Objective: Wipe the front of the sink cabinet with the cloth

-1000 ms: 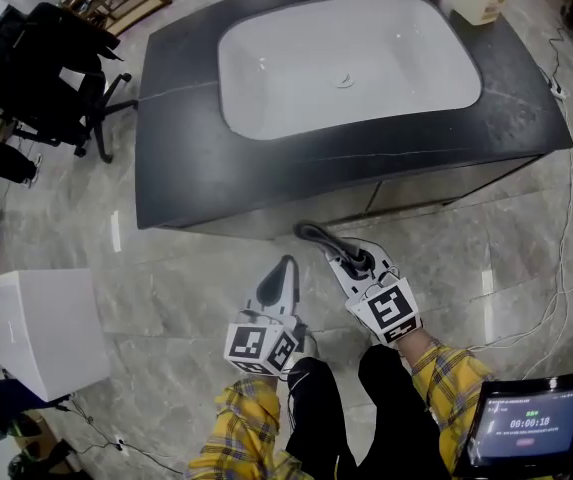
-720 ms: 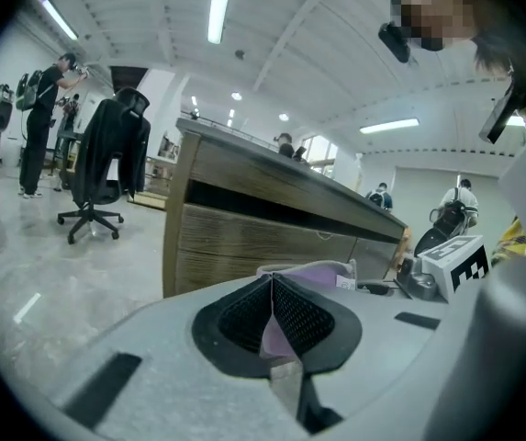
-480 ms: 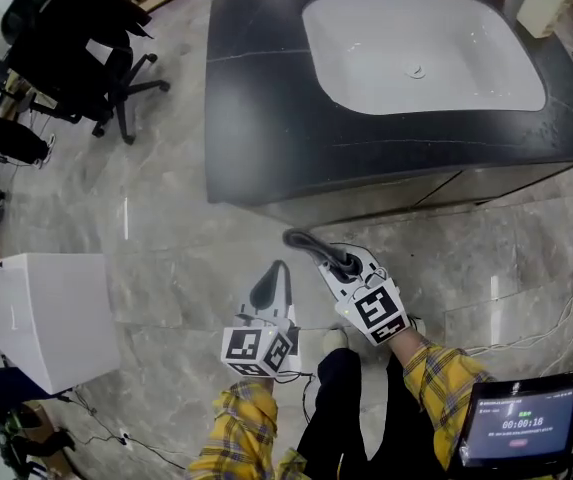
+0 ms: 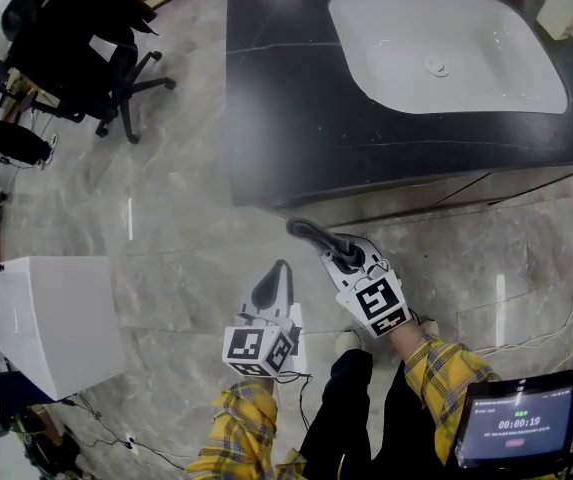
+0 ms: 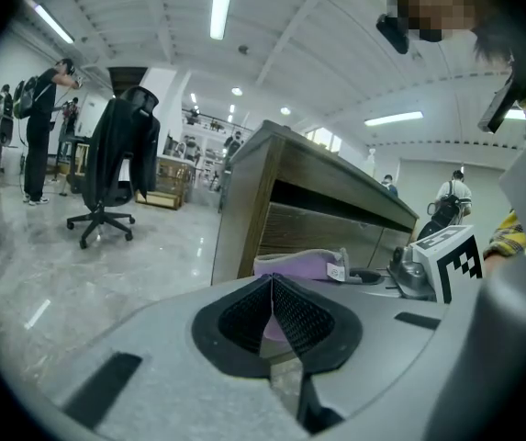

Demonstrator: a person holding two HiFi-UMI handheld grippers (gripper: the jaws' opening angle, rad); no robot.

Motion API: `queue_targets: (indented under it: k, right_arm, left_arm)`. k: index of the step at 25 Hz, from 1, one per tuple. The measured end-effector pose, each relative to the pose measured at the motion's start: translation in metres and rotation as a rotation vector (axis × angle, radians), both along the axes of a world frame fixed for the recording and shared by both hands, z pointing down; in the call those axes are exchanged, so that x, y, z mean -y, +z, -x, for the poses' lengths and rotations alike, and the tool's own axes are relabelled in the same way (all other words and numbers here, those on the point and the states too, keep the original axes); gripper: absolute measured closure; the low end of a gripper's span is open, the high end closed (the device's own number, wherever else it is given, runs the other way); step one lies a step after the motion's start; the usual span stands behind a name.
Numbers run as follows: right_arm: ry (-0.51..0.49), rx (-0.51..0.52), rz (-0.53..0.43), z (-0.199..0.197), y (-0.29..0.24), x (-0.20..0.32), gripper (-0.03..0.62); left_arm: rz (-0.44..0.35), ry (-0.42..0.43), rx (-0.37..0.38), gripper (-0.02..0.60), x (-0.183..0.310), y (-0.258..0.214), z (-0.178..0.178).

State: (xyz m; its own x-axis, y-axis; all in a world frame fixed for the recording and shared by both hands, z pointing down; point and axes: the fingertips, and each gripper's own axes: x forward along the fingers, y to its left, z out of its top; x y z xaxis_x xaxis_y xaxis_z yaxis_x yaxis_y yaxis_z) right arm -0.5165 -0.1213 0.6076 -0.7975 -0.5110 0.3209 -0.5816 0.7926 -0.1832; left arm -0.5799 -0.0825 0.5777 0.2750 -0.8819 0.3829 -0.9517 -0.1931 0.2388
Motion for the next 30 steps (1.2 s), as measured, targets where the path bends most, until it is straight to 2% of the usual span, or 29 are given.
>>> queue_targets:
  k: [4,11,24,30]
  right_arm:
    - [0.015,-0.013,-0.008,-0.014,0.003,0.011,0.551]
    - [0.061,-0.02,-0.016,-0.059,0.006,0.031,0.551]
    - [0.135,-0.049,0.005,-0.188,0.012,0.058,0.551]
    - [0.176,-0.061,0.004,-0.218,0.016,0.064,0.551]
  left_arm:
    - [0.003,-0.012,-0.006,0.575,0.01,0.003,-0.006]
    - [0.01,0.018,-0.007,0.575,0.024,0.009,-0.046]
    - [0.019,0.054,-0.006,0.575,0.052,0.006,-0.158]
    - [0.018,0.081,-0.011,0.575,0.055,0.011,-0.183]
